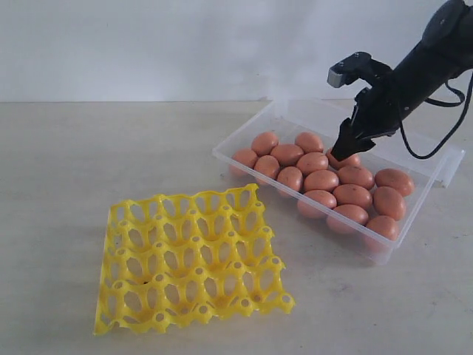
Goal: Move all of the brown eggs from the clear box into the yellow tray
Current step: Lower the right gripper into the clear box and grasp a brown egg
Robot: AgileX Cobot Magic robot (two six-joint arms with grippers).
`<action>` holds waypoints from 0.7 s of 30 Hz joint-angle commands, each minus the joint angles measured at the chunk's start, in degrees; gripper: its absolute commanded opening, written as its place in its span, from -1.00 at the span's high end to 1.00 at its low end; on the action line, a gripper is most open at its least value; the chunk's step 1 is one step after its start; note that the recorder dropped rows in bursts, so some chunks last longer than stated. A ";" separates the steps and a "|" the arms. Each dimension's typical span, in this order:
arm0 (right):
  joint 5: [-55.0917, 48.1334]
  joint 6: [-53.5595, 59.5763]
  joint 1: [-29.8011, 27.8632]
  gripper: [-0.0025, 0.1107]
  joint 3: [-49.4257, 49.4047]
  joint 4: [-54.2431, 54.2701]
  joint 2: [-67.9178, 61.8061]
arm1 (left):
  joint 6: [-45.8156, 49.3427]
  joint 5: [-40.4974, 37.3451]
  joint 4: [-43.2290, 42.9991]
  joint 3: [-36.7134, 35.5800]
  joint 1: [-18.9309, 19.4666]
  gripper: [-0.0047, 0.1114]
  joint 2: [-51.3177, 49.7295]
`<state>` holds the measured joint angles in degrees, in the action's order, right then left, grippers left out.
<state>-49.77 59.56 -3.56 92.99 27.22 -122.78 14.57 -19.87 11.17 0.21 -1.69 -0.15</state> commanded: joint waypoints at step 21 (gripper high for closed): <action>9.00 -8.73 8.02 0.01 0.28 -26.52 -1.93 | 0.08 0.35 -0.08 -0.21 -0.24 0.85 0.15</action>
<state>-40.80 51.34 4.64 92.99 1.57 -123.41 14.57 -19.87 11.17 0.21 -1.69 -0.15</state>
